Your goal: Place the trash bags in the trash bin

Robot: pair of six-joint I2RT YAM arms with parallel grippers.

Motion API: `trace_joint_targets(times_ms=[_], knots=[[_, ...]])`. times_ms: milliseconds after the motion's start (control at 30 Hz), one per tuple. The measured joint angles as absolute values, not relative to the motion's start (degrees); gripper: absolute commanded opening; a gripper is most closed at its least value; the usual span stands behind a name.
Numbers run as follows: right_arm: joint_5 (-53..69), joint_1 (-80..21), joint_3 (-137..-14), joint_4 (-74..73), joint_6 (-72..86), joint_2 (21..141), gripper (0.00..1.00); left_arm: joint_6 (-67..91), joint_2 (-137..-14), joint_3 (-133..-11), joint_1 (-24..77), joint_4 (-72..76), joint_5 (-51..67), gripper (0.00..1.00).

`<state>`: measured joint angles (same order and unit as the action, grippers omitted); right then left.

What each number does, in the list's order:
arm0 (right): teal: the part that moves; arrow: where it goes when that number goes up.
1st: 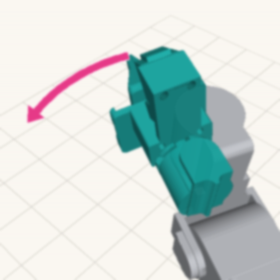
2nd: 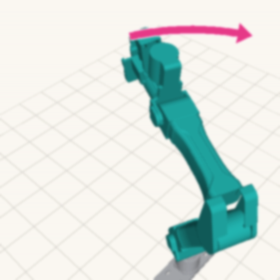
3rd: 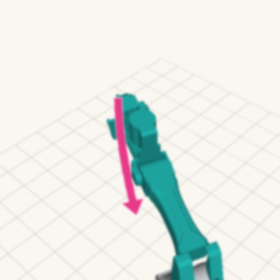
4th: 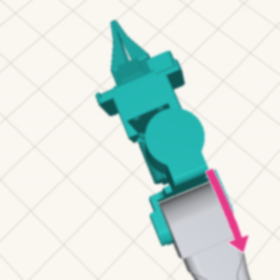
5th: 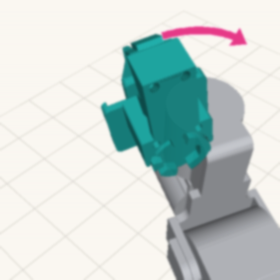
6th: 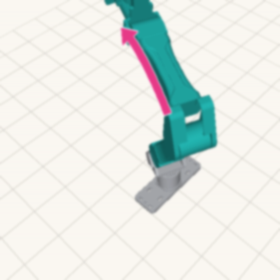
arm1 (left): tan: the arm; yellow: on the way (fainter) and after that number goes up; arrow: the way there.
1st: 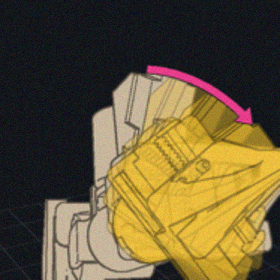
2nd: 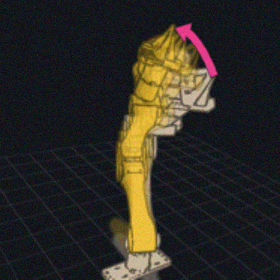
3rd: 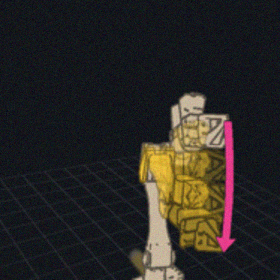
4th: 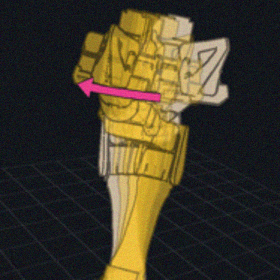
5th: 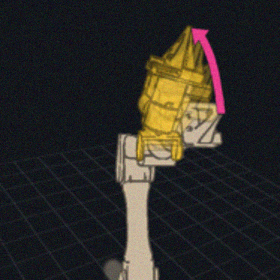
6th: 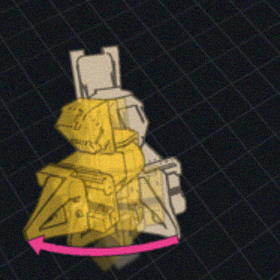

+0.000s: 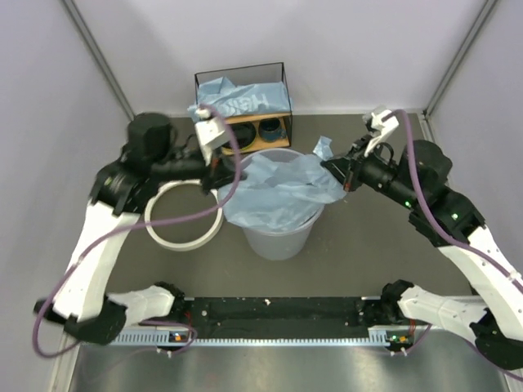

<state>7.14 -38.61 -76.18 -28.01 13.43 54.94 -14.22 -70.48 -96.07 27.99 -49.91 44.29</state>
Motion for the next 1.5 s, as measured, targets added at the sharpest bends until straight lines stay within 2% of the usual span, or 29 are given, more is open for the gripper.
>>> trace_joint_targets(times_ms=[133, 300, 633, 700, 833, 900, 1033, 1067, 1100, 1233, 1333, 1433, 1500], knots=[[5.87, -38.61, -76.18, -30.96, 10.55, 51.66, 0.00, -17.65, -58.11, -90.48, 25.93, -51.86, 47.44, 0.00], [5.65, -38.54, -76.01, -35.53, 8.82, 50.11, 0.00, -23.18, -43.79, -77.34, 26.11, -53.74, 51.00, 0.00], [14.74, -38.50, -63.99, -39.22, 3.09, 46.52, 0.00, -25.26, -38.65, -57.82, 26.13, -54.46, 40.69, 0.01], [16.23, -38.50, -62.26, -40.16, 1.34, 45.23, 0.00, -24.86, -37.98, -55.94, 26.13, -54.13, 38.98, 0.08], [17.54, -38.50, -60.36, -41.01, -1.72, 42.81, 0.00, -23.66, -35.86, -54.96, 26.13, -54.02, 37.34, 0.53], [17.69, -38.48, -59.94, -41.52, -3.11, 42.33, 0.00, -21.93, -34.39, -56.05, 26.13, -54.26, 36.56, 0.61], [18.44, -38.50, -59.61, -41.78, -4.78, 42.15, 0.00, -20.03, -34.92, -66.11, 26.11, -56.69, 36.69, 0.66], [19.20, -38.50, -59.61, -41.85, -5.52, 42.37, 0.00, -18.57, -37.89, -77.01, 26.11, -56.90, 36.84, 0.68], [19.20, -38.50, -59.61, -41.85, -5.52, 42.37, 0.00, -18.48, -38.04, -77.56, 26.11, -56.69, 36.84, 0.73], [20.95, -38.48, -59.33, -41.80, -6.55, 42.59, 0.00, -15.22, -44.03, -88.44, 25.96, -56.01, 42.06, 0.73], [22.39, -38.48, -58.85, -41.98, -7.95, 42.44, 0.01, -12.10, -47.66, -88.05, 25.96, -52.75, 45.76, 0.73], [23.29, -38.48, -58.70, -42.15, -9.54, 42.37, 0.02, -9.67, -50.11, -83.64, 26.59, -50.46, 46.22, 0.81], [23.70, -38.48, -58.54, -42.26, -10.57, 42.13, 0.03, -8.29, -51.99, -80.40, 28.60, -49.01, 45.43, 0.83]])
